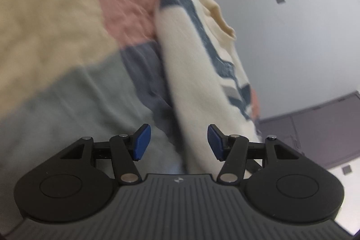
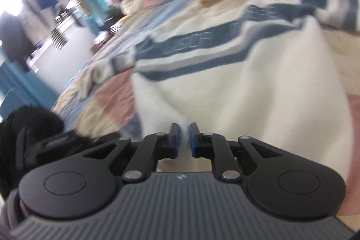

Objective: Fold large clothes

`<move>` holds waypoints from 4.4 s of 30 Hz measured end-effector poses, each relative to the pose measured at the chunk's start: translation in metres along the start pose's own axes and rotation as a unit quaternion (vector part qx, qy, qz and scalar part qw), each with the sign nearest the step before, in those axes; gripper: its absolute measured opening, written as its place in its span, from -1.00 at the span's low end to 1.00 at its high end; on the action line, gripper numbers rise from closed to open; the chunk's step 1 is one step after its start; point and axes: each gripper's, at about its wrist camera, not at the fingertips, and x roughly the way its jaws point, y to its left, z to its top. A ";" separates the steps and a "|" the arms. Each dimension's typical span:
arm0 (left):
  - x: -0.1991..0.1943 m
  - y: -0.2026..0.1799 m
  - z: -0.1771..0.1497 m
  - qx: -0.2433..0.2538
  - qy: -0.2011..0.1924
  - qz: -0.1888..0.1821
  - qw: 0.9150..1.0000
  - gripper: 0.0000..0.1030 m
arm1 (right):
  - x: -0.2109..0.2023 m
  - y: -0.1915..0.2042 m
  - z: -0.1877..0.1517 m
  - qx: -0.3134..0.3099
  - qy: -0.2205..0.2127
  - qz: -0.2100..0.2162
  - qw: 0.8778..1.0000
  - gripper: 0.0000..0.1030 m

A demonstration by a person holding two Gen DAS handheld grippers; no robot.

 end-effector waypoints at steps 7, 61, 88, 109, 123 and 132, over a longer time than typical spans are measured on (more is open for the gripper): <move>0.039 -0.004 -0.018 -0.023 0.057 -0.046 0.997 0.20 | 0.008 -0.012 0.001 0.038 0.019 0.008 0.999 -0.84; -0.053 -0.057 -0.016 0.173 -0.047 0.160 0.971 0.01 | -0.046 0.001 -0.013 0.037 -0.046 -0.051 0.997 -0.78; 0.203 -0.188 -0.176 0.426 0.205 0.028 0.881 0.03 | -0.145 -0.156 -0.013 0.282 -0.251 -0.024 0.926 0.13; 0.090 -0.105 -0.047 0.186 0.040 0.006 0.982 -0.88 | -0.047 -0.120 -0.023 0.318 -0.062 0.081 0.943 0.12; 0.099 -0.057 -0.023 0.061 0.036 -0.040 0.997 -0.88 | 0.002 -0.099 -0.030 0.350 -0.018 0.155 0.924 -0.16; 0.090 -0.050 -0.024 0.044 0.036 -0.043 0.997 -0.78 | 0.008 -0.085 -0.022 0.315 -0.028 0.175 0.932 -0.14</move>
